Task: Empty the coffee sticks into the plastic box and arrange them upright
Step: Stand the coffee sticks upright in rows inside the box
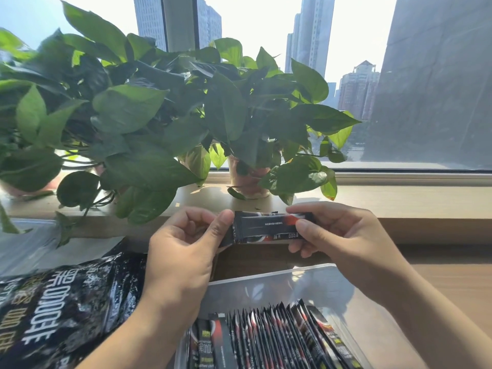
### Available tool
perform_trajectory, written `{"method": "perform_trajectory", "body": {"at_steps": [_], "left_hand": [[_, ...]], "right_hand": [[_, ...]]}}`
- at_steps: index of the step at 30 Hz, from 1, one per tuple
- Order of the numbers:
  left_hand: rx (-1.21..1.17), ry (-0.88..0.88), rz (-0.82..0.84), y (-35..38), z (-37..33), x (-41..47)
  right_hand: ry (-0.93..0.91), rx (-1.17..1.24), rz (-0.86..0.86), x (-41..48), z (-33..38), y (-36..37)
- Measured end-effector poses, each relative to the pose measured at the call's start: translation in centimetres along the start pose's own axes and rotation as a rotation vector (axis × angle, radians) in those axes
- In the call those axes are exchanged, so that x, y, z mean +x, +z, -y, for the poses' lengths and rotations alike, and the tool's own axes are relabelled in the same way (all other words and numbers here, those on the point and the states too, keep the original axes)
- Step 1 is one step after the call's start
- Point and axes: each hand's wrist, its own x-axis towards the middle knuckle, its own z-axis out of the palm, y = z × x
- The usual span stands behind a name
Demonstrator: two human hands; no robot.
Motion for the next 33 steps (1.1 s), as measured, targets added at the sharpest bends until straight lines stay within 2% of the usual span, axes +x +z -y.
{"method": "perform_trajectory", "body": {"at_steps": [4,12,15,19,24,33], "left_hand": [[-0.08,-0.085,0.048,0.3,0.0,-0.2],[-0.053,-0.124,0.21,0.4,0.2,-0.3],[-0.122,-0.217,0.32,0.5,0.3,-0.3],[0.007,-0.246,0.516,0.5,0.0,-1.3],[0.038,-0.108,0.39,0.4,-0.4,-1.1],[-0.02,-0.141,0.329,0.1,-0.5,-0.9]], "right_hand": [[0.023,0.019,0.002,0.1,-0.3,0.1],[0.011,0.05,-0.013,0.3,-0.6,0.3],[-0.009,-0.01,0.013,0.1,-0.7,0.4],[-0.014,-0.006,0.042,0.0,-0.7,0.5],[-0.044,0.016,0.076,-0.2,-0.7,0.5],[-0.104,0.046,0.086,0.0,-1.0,0.2]]}}
